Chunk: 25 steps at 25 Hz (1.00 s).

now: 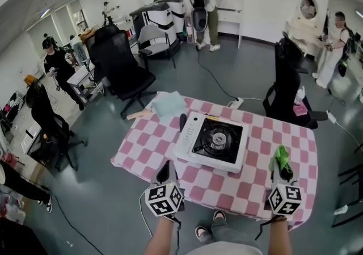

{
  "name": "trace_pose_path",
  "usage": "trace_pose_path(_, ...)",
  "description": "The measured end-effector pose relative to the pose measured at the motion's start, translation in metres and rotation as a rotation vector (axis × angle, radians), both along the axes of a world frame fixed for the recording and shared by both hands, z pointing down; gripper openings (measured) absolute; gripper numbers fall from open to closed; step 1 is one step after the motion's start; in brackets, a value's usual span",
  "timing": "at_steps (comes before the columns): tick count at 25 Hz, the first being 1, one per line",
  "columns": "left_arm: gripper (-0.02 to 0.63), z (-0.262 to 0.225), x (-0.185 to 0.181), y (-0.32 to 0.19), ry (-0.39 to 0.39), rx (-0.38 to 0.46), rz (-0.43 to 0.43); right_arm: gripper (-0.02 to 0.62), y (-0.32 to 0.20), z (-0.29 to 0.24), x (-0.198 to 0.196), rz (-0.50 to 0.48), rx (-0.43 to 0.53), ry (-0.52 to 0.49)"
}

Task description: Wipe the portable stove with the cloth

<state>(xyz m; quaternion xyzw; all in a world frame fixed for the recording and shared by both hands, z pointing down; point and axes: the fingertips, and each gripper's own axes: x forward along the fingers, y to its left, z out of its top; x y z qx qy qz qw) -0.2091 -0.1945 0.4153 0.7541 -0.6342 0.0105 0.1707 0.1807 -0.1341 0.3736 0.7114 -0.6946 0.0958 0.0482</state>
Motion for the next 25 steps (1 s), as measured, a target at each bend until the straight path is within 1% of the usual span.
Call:
trace_pose_path(5, 0.0, 0.01, 0.011, -0.018, 0.0, -0.018, 0.02, 0.078, -0.02, 0.011, 0.004, -0.014, -0.015, -0.017)
trace_pose_path(8, 0.0, 0.012, 0.014, -0.027, -0.015, -0.023, 0.029, 0.078, -0.033, 0.019, 0.007, -0.02, -0.038, -0.018)
trace_pose_path(14, 0.0, 0.017, 0.013, -0.049, -0.021, -0.034, 0.013, 0.078, -0.058, 0.03, 0.011, -0.041, -0.073, -0.005)
trace_pose_path(20, 0.0, 0.032, 0.015, -0.063, -0.017, -0.055, -0.006, 0.078, -0.081, 0.05, 0.013, -0.104, -0.135, 0.039)
trace_pose_path(25, 0.0, 0.052, 0.017, -0.069, -0.043, -0.095, -0.01, 0.078, -0.101, 0.066, 0.017, -0.152, -0.174, 0.065)
